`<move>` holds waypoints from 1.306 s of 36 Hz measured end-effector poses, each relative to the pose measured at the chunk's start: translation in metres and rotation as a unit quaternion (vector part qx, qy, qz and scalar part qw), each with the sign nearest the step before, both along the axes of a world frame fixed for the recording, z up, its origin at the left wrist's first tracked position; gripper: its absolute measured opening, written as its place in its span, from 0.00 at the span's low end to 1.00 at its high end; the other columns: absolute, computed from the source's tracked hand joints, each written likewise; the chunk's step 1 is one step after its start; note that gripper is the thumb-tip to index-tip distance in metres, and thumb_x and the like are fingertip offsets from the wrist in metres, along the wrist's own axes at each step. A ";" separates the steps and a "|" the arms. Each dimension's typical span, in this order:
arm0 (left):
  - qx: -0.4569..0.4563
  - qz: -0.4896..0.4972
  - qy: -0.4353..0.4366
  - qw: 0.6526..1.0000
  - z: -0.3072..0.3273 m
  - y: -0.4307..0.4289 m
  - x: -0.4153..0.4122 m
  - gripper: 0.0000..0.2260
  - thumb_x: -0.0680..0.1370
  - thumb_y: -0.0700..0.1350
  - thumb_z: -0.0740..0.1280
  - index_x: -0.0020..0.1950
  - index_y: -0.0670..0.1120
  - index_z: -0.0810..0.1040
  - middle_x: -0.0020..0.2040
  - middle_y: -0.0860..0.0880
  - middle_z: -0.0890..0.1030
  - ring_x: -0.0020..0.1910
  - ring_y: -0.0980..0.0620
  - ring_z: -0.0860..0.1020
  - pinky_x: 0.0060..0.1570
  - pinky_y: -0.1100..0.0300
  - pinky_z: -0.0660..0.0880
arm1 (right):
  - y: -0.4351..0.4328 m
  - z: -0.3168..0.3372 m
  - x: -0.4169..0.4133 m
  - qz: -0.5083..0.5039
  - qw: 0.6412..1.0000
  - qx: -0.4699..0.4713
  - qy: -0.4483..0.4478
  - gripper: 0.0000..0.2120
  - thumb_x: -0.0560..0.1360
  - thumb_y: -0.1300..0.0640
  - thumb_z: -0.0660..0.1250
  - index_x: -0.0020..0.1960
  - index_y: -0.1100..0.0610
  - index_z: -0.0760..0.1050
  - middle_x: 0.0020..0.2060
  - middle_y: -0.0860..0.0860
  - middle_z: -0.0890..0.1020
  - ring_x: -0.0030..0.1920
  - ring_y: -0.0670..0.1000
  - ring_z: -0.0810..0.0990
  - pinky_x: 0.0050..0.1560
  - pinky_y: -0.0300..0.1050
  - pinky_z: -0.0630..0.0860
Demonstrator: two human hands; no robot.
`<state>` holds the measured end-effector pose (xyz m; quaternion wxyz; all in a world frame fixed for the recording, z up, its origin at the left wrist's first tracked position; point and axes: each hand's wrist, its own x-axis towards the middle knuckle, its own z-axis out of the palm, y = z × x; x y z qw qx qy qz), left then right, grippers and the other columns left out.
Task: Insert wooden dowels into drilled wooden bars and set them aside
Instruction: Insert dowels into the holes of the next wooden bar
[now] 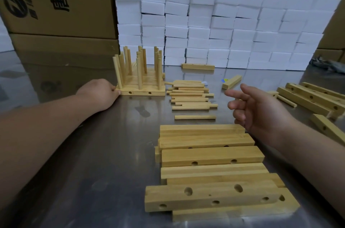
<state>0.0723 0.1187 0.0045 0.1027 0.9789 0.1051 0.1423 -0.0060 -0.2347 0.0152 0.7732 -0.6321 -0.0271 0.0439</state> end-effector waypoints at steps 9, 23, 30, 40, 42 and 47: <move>0.035 0.014 0.000 0.999 -0.001 -0.004 0.002 0.19 0.79 0.57 0.56 0.59 0.47 0.78 0.53 0.44 0.78 0.49 0.45 0.74 0.41 0.57 0.68 | -0.001 0.001 -0.002 -0.043 0.998 -0.029 -0.026 0.13 0.78 0.48 0.58 0.51 0.55 0.76 0.26 0.48 0.76 0.21 0.44 0.67 0.25 0.37 0.64; -0.109 -0.285 -0.039 0.952 0.029 -0.110 -0.015 0.14 0.81 0.47 0.52 0.59 0.47 0.75 0.52 0.52 0.74 0.52 0.52 0.72 0.49 0.58 0.67 | 0.003 -0.008 0.000 -0.148 0.970 -0.171 -0.086 0.07 0.76 0.54 0.63 0.47 0.53 0.79 0.24 0.48 0.75 0.25 0.48 0.67 0.32 0.44 0.63; -0.146 -0.207 0.110 0.961 0.033 -0.157 0.028 0.17 0.82 0.50 0.45 0.45 0.44 0.69 0.41 0.48 0.69 0.42 0.50 0.69 0.39 0.59 0.65 | 0.002 -0.011 0.002 -0.141 0.970 -0.179 -0.090 0.07 0.76 0.55 0.63 0.48 0.55 0.79 0.25 0.49 0.75 0.25 0.49 0.67 0.32 0.46 0.62; 0.013 -0.179 0.167 0.969 0.029 -0.183 0.056 0.21 0.82 0.45 0.44 0.73 0.41 0.60 0.74 0.42 0.62 0.70 0.44 0.63 0.68 0.50 0.59 | -0.002 -0.015 0.006 -0.127 0.970 -0.187 -0.090 0.08 0.76 0.55 0.63 0.48 0.54 0.80 0.26 0.49 0.76 0.24 0.47 0.68 0.31 0.45 0.64; 0.007 -0.186 0.162 0.969 0.030 -0.191 0.050 0.20 0.83 0.43 0.44 0.72 0.39 0.62 0.72 0.40 0.64 0.69 0.43 0.64 0.67 0.52 0.60 | -0.001 -0.014 0.006 -0.127 0.970 -0.187 -0.088 0.07 0.76 0.55 0.63 0.48 0.54 0.80 0.26 0.49 0.76 0.24 0.47 0.68 0.32 0.45 0.64; 0.039 -0.223 0.138 0.964 0.035 -0.203 0.039 0.17 0.81 0.38 0.48 0.66 0.36 0.68 0.63 0.39 0.73 0.57 0.45 0.72 0.58 0.55 0.67 | 0.002 -0.012 0.004 -0.130 0.970 -0.188 -0.088 0.08 0.76 0.56 0.62 0.47 0.54 0.80 0.25 0.49 0.75 0.24 0.47 0.68 0.31 0.44 0.63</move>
